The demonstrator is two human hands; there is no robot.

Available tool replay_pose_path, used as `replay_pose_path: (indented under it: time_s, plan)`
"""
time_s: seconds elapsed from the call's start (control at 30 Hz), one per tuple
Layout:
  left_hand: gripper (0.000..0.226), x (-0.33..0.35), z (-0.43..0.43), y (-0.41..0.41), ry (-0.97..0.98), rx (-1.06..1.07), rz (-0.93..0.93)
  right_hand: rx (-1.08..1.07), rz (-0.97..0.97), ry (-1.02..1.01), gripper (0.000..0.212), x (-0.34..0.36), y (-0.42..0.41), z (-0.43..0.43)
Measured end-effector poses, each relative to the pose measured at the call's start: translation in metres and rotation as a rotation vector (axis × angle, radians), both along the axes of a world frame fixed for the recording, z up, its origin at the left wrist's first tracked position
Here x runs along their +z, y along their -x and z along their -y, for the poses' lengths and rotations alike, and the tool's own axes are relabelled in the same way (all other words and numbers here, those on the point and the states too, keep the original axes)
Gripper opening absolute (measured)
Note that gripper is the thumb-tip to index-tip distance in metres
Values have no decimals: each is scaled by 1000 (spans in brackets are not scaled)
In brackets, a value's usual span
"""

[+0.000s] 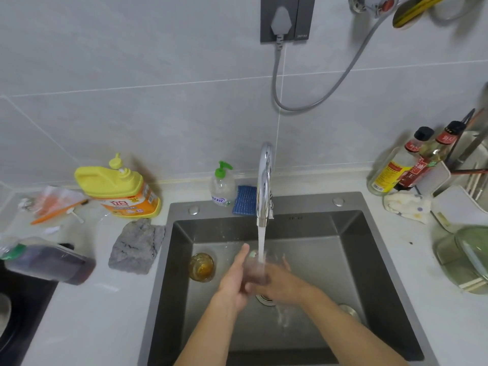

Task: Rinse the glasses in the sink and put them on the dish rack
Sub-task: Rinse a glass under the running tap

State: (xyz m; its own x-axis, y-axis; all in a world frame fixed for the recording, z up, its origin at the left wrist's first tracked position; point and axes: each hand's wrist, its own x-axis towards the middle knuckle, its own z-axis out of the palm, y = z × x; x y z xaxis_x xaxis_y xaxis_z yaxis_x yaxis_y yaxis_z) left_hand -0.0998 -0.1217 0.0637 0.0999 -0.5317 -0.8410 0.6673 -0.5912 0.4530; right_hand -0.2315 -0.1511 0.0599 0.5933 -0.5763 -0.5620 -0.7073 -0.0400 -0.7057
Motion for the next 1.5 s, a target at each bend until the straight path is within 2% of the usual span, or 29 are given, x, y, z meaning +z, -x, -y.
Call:
replay_pose_path:
  time_s: [0.07, 0.17, 0.23, 0.27, 0.33, 0.4, 0.43, 0.53, 0.63, 0.67, 0.73, 0.77, 0.83, 0.87, 0.9, 1.0, 1.2, 1.33, 1.43, 1.5]
  plan:
    - [48, -3, -1, 3, -9, 5, -42, 23, -83, 103, 26, 0, -5, 4]
    - [45, -5, -1, 8, 2, 44, -72, -101, 125, -115, 29, 10, -11, 2]
    - [43, -3, 4, 7, -4, 41, -59, -117, 202, -111, 35, 7, -5, -2]
    - [44, -2, 5, 5, -18, 25, -58, -76, 164, -7, 30, 4, -1, -1]
    - [50, -2, 7, 3, -56, 10, -80, 109, -61, 307, 12, -4, 3, 4]
    - [51, -6, 7, 0, -73, 9, -122, 135, -115, 470, 27, -7, 4, 3]
    - [47, -9, 6, 1, -87, 24, -129, 57, -44, 459, 25, -5, 2, 2]
    - [43, -12, 1, 8, -52, 40, -106, -239, 151, 261, 16, 0, 1, 4]
    - [43, -6, 0, 8, -49, 10, -102, -199, 180, 275, 25, -2, 12, 9]
    - [42, -4, 1, 7, -62, 9, -111, -169, 170, 360, 30, -5, 17, 10]
    - [41, -8, 4, 0, -117, 4, -103, -233, 186, 450, 60, -13, 25, 9]
    - [42, -10, 3, -3, -135, -24, -101, -300, 224, 367, 78, -12, 25, 5]
    - [42, -12, 3, -4, -138, -98, -138, -413, 391, -9, 107, -10, 20, -2]
    - [43, -12, 4, -3, -123, -131, -158, -447, 479, -155, 109, -14, 16, -4]
    - [43, -12, 4, -1, -116, -142, -152, -485, 523, -215, 102, -18, 13, -6]
    - [46, -16, 4, 4, -71, -112, -103, -585, 502, -189, 88, -21, 4, -7]
    - [66, -11, 0, 14, -29, -54, 48, -560, 251, 18, 97, -28, -1, -14]
    - [90, -21, -2, 17, 24, -70, 143, -655, 322, -69, 67, -11, -3, -12]
    - [106, -42, 0, 18, 88, -125, 234, -711, 234, -52, 62, -12, -7, -10]
    - [109, -44, 1, 17, 75, -134, 252, -729, 217, -130, 61, -14, -9, -10]
